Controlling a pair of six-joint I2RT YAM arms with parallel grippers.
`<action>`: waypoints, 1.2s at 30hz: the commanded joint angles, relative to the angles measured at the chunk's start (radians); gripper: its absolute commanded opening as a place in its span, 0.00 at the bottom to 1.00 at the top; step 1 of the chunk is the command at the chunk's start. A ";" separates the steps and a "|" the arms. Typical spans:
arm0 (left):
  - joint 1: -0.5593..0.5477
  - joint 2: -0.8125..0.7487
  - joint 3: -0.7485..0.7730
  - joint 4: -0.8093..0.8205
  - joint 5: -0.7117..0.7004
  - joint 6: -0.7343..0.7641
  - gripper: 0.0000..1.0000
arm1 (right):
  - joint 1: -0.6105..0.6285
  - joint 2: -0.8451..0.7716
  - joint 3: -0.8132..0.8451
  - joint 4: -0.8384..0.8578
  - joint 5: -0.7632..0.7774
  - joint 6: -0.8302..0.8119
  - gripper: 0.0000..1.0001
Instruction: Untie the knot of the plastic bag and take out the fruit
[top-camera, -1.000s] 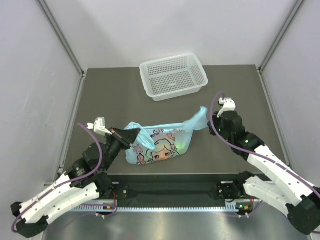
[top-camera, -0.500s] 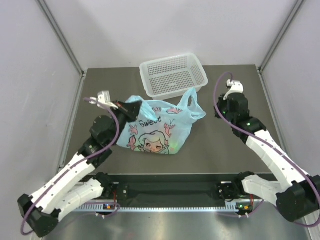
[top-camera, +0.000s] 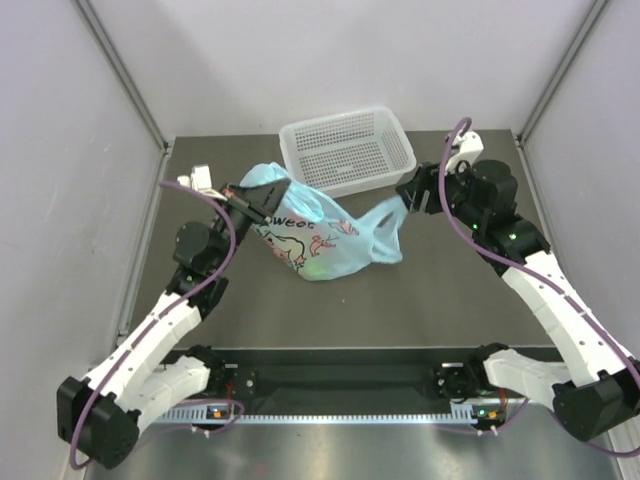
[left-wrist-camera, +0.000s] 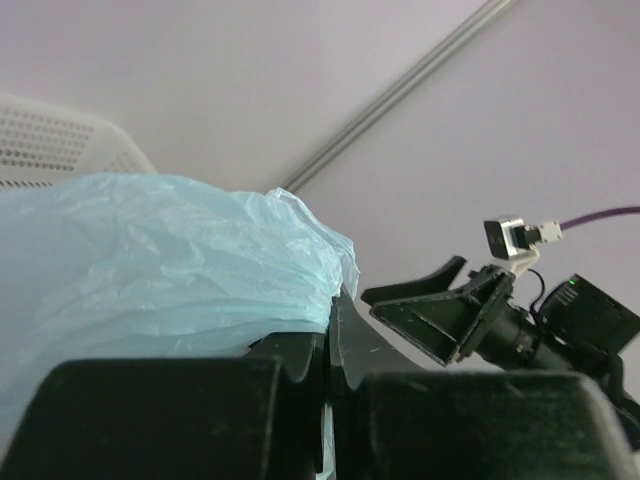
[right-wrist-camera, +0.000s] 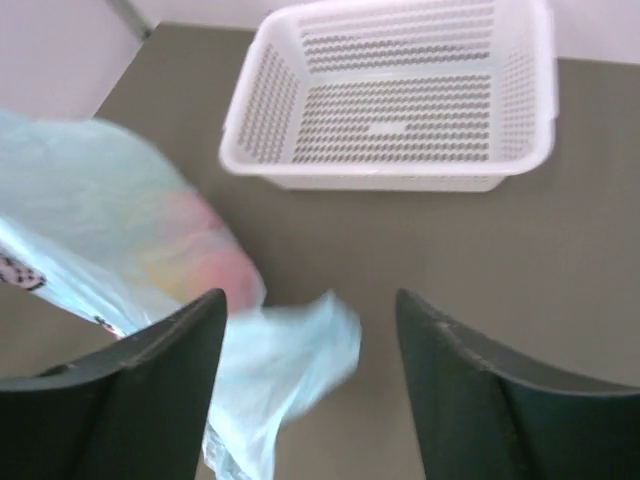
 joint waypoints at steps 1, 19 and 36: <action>0.005 -0.086 -0.130 0.192 0.051 -0.122 0.00 | 0.046 -0.007 0.033 -0.035 -0.103 -0.036 0.70; 0.005 -0.341 -0.315 -0.058 -0.001 -0.122 0.00 | 0.324 0.041 -0.140 -0.029 -0.069 -0.018 0.94; 0.005 -0.398 -0.301 -0.147 0.016 -0.114 0.00 | 0.399 0.354 0.099 0.009 -0.161 -0.267 0.90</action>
